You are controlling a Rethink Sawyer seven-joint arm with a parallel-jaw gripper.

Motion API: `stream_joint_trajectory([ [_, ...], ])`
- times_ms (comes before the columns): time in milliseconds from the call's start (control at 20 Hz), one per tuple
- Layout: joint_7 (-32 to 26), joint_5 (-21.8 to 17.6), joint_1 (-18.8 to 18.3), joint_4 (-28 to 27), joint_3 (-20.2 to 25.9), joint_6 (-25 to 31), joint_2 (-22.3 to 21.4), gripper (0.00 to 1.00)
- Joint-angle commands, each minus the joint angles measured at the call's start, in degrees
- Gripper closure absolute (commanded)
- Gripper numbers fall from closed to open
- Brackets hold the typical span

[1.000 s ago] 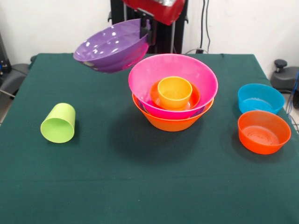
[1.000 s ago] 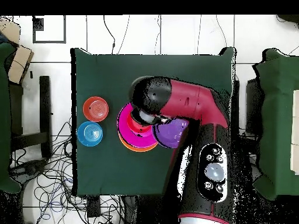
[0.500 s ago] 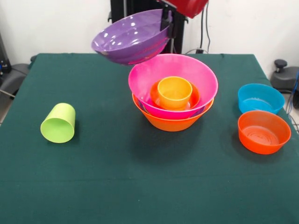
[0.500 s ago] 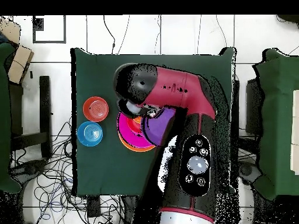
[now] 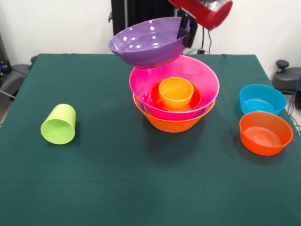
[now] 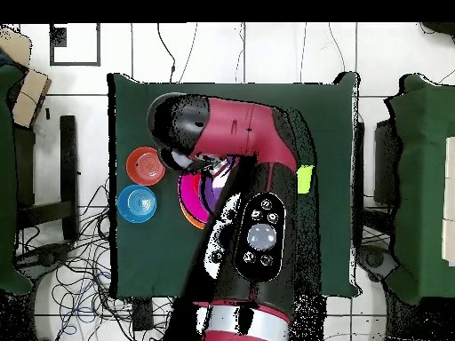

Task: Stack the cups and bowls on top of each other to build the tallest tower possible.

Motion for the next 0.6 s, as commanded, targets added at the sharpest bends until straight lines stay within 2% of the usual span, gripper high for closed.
stream_joint_trajectory([
  [50, 14.29, 0.07, 2.02, -2.55, 1.15, -4.33, 6.57, 1.0],
  [400, 14.29, 0.94, 2.17, -5.93, 0.93, -4.8, 9.6, 1.0],
  [600, 15.28, 2.23, 1.98, -10.18, 1.39, -3.6, 12.65, 1.0],
])
